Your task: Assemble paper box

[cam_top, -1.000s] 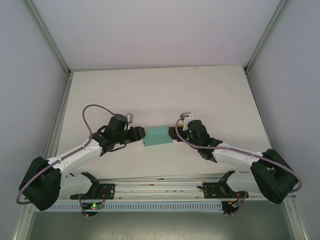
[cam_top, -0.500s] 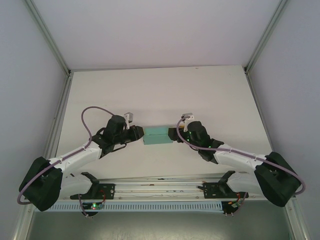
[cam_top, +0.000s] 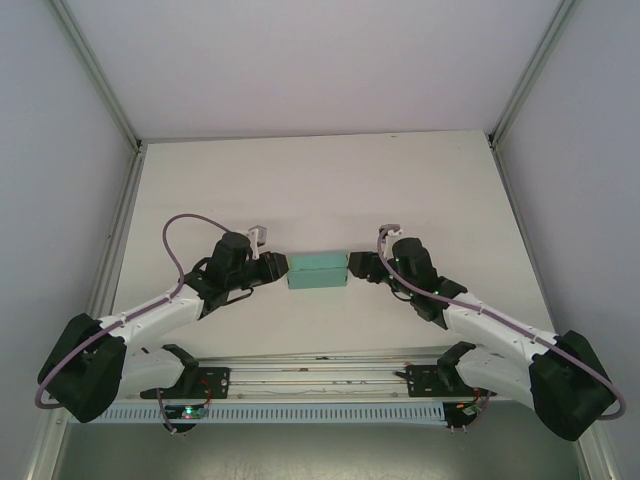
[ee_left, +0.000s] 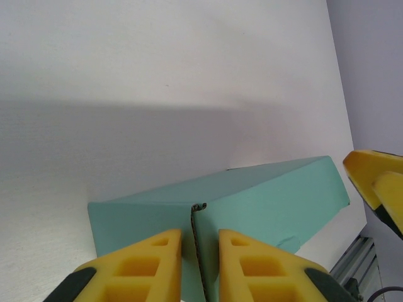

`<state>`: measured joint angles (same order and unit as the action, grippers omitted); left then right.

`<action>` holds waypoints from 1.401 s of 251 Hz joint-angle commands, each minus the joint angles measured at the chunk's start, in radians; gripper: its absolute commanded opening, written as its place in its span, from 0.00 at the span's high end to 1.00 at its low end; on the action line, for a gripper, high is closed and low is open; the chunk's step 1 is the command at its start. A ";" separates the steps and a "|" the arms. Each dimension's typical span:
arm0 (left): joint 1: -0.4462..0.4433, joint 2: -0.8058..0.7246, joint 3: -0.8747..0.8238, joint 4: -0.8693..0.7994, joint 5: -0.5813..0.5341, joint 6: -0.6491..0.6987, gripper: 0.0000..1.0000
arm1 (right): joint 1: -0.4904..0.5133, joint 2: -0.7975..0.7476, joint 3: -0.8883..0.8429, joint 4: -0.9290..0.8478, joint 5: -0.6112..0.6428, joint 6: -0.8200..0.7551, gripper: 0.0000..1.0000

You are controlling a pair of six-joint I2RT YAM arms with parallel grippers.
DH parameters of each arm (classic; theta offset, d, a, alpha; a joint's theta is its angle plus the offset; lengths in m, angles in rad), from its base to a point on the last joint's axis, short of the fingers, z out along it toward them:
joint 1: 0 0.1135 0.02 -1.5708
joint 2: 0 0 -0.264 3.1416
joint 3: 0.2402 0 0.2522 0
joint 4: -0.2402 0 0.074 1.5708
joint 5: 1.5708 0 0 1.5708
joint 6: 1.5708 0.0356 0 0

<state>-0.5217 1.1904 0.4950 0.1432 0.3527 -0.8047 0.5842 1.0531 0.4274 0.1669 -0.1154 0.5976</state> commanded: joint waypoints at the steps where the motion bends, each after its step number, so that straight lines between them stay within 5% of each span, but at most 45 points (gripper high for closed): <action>1: -0.012 0.052 -0.060 -0.210 -0.018 0.035 0.81 | -0.011 0.032 0.012 -0.042 -0.060 0.008 0.38; 130: -0.012 0.096 -0.039 -0.199 0.010 0.052 0.81 | -0.001 0.222 0.052 -0.107 -0.213 -0.131 0.45; 177: -0.013 0.121 -0.023 -0.207 0.011 0.061 0.82 | 0.095 0.319 0.104 -0.349 0.005 -0.162 0.51; 232: -0.013 0.107 -0.025 -0.242 -0.014 0.073 0.83 | 0.141 0.398 0.150 -0.555 0.094 -0.063 0.54; 305: -0.012 0.084 -0.012 -0.254 -0.033 0.090 0.82 | 0.142 0.297 0.248 -0.545 0.101 -0.082 0.43; 351: -0.013 0.082 0.024 -0.267 -0.036 0.116 0.81 | 0.043 0.167 0.313 -0.389 0.014 -0.213 0.31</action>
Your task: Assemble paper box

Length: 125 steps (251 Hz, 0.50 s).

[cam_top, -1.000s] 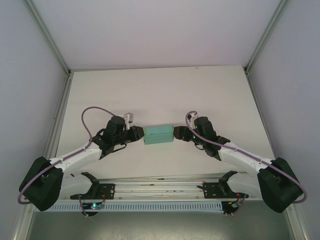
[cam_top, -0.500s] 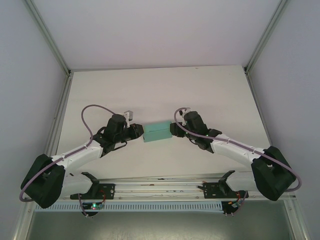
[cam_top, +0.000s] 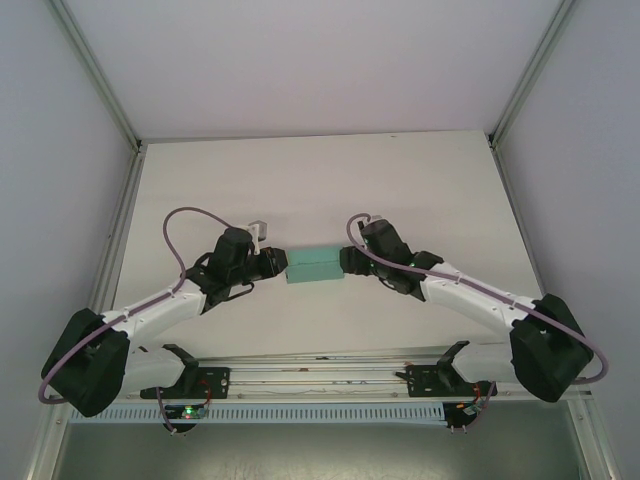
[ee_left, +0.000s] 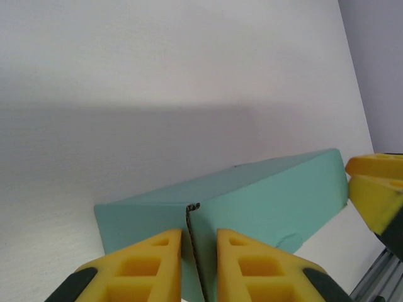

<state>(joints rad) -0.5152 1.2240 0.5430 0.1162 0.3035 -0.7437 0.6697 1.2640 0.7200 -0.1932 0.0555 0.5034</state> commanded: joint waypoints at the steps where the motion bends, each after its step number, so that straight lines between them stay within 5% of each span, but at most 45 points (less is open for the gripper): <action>1: -0.019 0.048 -0.023 -0.239 0.013 0.056 0.80 | -0.046 -0.046 0.021 -0.025 -0.161 -0.126 0.31; 37: -0.019 0.045 0.004 -0.240 0.006 0.073 0.78 | -0.082 -0.085 0.042 0.063 -0.272 -0.456 0.02; 100: -0.020 0.042 0.068 -0.256 0.007 0.108 0.64 | -0.074 0.002 0.125 -0.037 -0.477 -1.025 0.01; 125: -0.020 0.043 0.100 -0.282 0.003 0.124 0.56 | -0.071 0.060 0.173 -0.086 -0.459 -1.194 0.02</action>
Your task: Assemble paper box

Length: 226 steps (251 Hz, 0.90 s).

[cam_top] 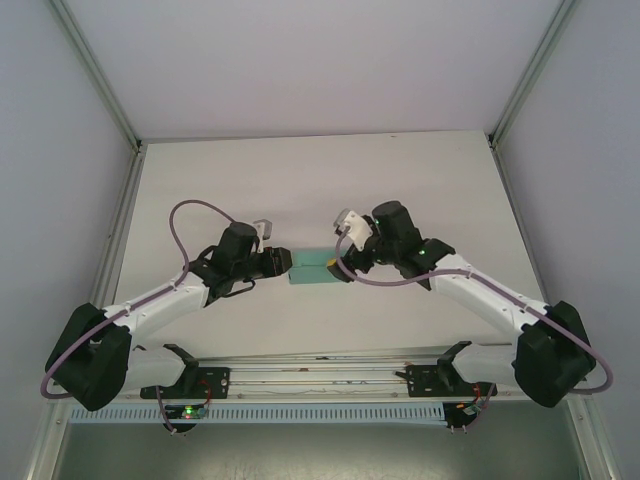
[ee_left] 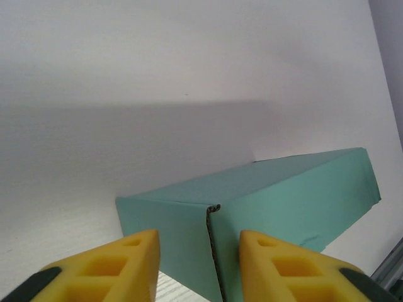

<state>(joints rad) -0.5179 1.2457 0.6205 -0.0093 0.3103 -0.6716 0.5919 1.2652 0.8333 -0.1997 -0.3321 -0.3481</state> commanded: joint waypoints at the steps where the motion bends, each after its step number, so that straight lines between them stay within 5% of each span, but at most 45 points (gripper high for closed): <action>1: -0.017 0.021 0.024 -0.157 -0.005 0.052 0.56 | 0.007 0.062 0.062 -0.081 -0.070 -0.347 0.01; 61: -0.016 0.000 0.113 -0.224 -0.047 0.084 0.37 | 0.026 0.212 0.201 -0.247 -0.071 -0.536 0.02; 90: -0.016 -0.025 0.166 -0.264 -0.084 0.110 0.19 | 0.037 0.246 0.229 -0.275 -0.022 -0.563 0.02; 113: -0.015 -0.045 0.204 -0.296 -0.124 0.130 0.17 | 0.045 0.286 0.269 -0.342 -0.030 -0.591 0.05; 135: -0.015 -0.063 0.224 -0.326 -0.170 0.135 0.00 | 0.066 0.339 0.315 -0.416 -0.010 -0.602 0.09; 226: -0.002 -0.213 0.129 -0.407 -0.373 0.109 0.00 | 0.155 0.479 0.385 -0.410 0.249 -0.545 0.29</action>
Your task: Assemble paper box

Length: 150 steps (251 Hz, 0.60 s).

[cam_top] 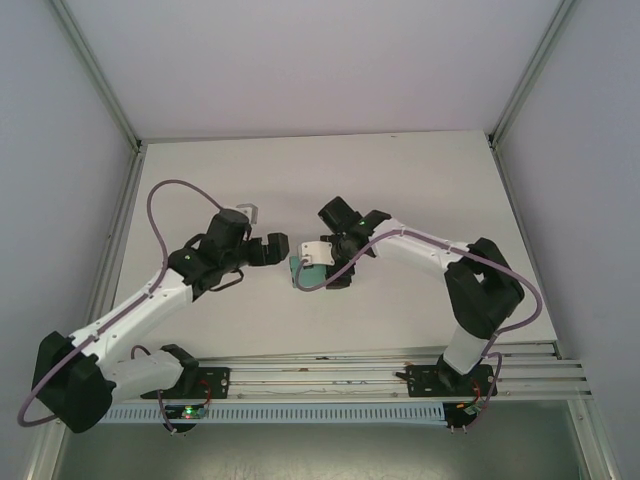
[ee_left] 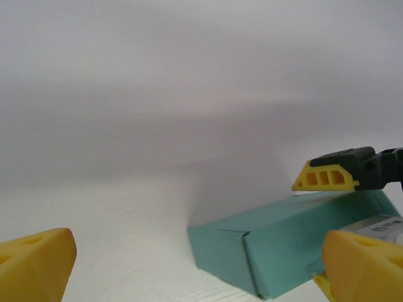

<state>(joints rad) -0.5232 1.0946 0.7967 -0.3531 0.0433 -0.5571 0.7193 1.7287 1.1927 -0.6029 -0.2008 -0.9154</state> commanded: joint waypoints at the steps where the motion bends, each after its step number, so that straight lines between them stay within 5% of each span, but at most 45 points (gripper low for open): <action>1: 0.005 -0.065 -0.049 -0.064 -0.107 -0.006 0.00 | 0.027 0.015 0.025 -0.007 0.118 0.023 0.29; 31: 0.008 -0.136 -0.090 -0.086 -0.162 -0.021 0.00 | 0.062 0.023 -0.007 0.076 0.244 0.065 0.33; 64: 0.015 -0.199 -0.133 -0.081 -0.179 -0.041 0.00 | 0.097 0.044 -0.063 0.181 0.388 0.090 0.54; 108: 0.022 -0.219 -0.149 -0.095 -0.186 -0.058 0.00 | 0.106 0.041 -0.091 0.262 0.480 0.123 0.65; 150: 0.023 -0.220 -0.154 -0.081 -0.175 -0.064 0.00 | 0.120 -0.014 -0.181 0.564 0.765 0.081 0.60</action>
<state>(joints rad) -0.5148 0.8879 0.6540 -0.4210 -0.1093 -0.6033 0.8230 1.7435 1.0836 -0.2680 0.2817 -0.8135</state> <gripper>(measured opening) 0.997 0.436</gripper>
